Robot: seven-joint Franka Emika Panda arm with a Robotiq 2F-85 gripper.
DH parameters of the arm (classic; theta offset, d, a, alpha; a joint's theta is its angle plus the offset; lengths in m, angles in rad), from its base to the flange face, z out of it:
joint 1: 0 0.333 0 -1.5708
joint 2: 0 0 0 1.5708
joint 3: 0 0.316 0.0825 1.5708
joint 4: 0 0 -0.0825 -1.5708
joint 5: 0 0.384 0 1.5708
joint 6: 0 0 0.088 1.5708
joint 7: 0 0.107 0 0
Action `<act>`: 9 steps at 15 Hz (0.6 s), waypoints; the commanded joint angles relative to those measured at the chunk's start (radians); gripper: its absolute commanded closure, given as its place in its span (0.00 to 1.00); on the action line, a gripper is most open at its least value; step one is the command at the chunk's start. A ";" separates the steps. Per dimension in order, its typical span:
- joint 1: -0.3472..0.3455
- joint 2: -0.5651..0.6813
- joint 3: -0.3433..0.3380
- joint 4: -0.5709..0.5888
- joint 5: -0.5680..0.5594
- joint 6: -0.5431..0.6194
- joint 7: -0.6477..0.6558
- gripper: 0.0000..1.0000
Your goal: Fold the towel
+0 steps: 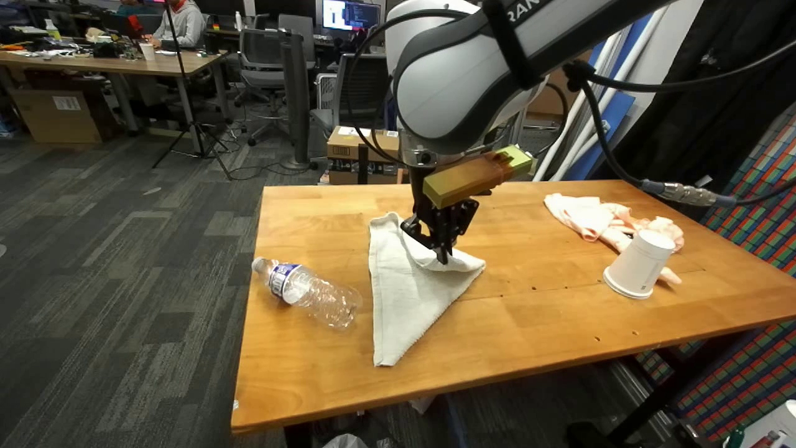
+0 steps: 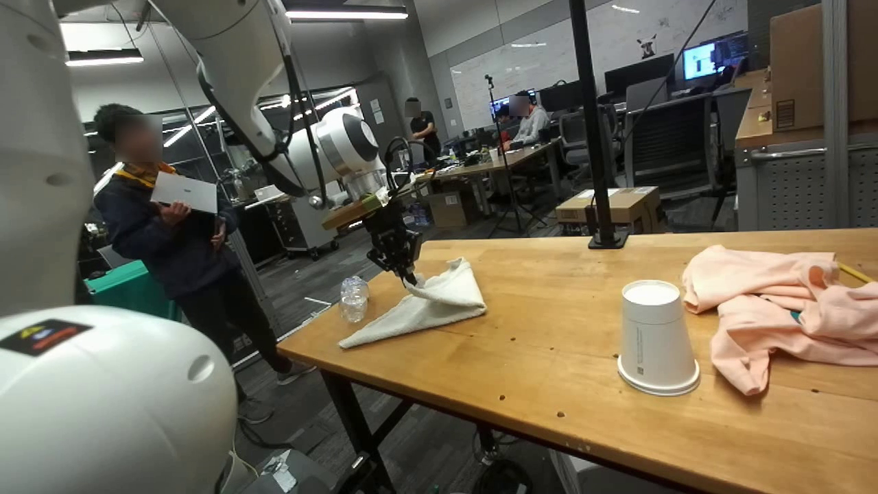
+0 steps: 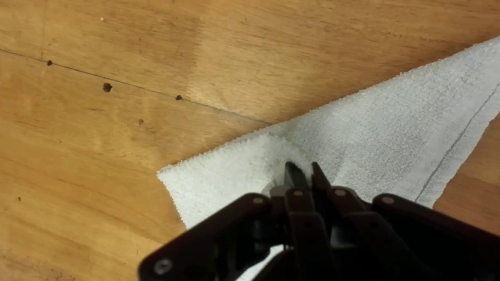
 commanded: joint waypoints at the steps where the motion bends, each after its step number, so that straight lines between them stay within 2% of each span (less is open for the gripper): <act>1: 0.004 -0.039 0.028 -0.042 0.022 0.030 0.035 0.96; 9: 0.037 -0.039 0.089 -0.047 0.049 0.024 0.086 0.96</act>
